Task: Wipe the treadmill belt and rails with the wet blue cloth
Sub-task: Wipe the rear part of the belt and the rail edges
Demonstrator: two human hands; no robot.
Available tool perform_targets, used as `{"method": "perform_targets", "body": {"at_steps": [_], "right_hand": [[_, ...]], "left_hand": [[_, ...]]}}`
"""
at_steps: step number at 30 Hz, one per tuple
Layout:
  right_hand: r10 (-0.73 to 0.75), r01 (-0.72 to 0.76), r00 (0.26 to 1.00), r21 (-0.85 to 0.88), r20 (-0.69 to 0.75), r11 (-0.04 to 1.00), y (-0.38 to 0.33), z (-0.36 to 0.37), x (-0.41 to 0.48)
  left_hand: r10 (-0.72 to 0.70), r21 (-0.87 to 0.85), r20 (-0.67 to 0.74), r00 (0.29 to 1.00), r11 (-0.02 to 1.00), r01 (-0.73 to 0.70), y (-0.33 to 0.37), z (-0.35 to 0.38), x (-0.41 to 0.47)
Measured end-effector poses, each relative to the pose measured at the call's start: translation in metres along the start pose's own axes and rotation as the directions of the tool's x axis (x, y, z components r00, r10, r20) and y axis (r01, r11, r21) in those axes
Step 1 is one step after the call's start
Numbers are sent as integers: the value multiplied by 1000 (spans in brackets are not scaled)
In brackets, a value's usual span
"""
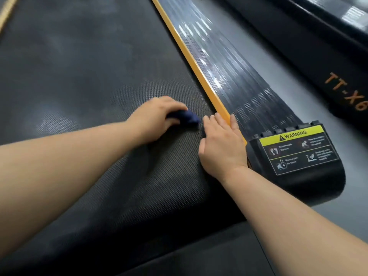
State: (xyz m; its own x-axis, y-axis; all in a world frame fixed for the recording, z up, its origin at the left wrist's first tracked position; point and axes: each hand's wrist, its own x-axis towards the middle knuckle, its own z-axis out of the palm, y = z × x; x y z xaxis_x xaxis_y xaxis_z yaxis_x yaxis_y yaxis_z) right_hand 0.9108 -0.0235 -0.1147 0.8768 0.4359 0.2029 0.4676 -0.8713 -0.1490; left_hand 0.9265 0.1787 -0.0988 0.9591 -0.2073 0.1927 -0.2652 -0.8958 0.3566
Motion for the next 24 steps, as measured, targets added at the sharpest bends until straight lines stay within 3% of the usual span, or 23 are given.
{"method": "perform_targets", "body": {"at_steps": [3,6,12,14,17,19,20,22,24], "right_hand": [[-19,19,1000,19,-16,1000,1,3,0],[-28,30,999,36,-40,999,4,3,-1],[-39,42,996,45,-75,998,5,7,0],[-8,18,996,110,-90,994,5,6,-1],[15,30,991,325,-136,945,6,-2,-1],[-89,108,994,442,-65,891,-2,-8,-1],[-162,142,987,475,2,869,-10,-8,0],[-292,223,953,468,79,855,-29,-1,6],[-313,286,950,407,-2,867,-44,7,16]], "left_hand": [[-212,35,-112,971,976,217,-33,0,36],[-289,24,-138,947,955,294,-39,2,44],[-87,-68,-18,996,994,85,10,-6,-38],[-13,-90,80,997,996,20,28,-14,-59],[-73,-388,335,939,898,208,25,-39,-65],[-196,-549,258,946,776,310,-2,-61,-68],[-291,-518,206,934,777,356,-21,-69,-73],[-488,-233,164,857,825,514,-56,-80,-93],[-582,47,186,792,810,584,-77,-78,-116]]}}
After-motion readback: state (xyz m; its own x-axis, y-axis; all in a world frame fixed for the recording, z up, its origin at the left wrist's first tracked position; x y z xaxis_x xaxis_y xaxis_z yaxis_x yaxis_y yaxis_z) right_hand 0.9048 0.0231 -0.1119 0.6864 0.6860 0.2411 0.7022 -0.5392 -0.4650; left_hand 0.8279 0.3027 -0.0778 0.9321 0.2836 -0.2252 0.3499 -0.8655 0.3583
